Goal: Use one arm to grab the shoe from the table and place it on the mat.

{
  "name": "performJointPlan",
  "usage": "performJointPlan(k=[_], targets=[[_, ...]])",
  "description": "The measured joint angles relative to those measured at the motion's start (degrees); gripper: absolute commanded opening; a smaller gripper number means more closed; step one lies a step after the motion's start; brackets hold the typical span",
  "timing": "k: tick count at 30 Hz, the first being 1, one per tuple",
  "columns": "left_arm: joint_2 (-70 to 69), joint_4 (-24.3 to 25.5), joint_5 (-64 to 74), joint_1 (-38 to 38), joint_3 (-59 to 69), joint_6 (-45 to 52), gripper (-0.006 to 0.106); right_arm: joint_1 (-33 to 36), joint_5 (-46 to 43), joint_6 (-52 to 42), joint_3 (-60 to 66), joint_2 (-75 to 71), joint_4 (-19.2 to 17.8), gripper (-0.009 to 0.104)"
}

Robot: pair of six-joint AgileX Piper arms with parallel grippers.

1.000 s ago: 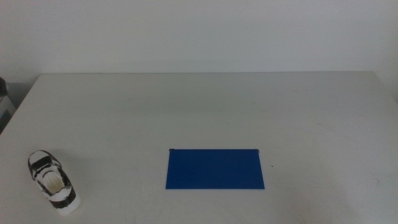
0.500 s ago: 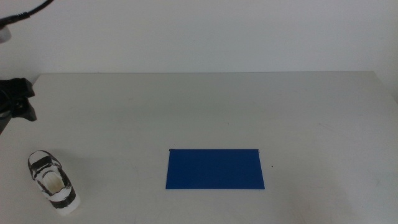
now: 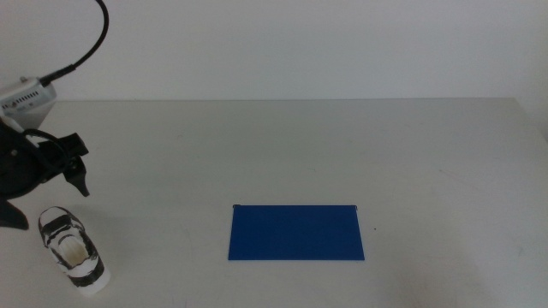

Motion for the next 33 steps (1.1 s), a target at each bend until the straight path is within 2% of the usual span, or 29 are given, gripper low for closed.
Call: performJointPlan(k=[9,21,33], targets=[[5.27,0.06,2.33,0.00,-0.06,-4.59,0.091,0.00,0.00,0.00,0.00,0.00,0.00,0.066],[11.02,4.19,1.59,0.00,-0.16,-4.59,0.091,0.00,0.00,0.00,0.00,0.00,0.00,0.066],[17.36,3.48,-2.54,0.00,-0.18,-4.59,0.091,0.00,0.00,0.00,0.00,0.00,0.00,0.066]])
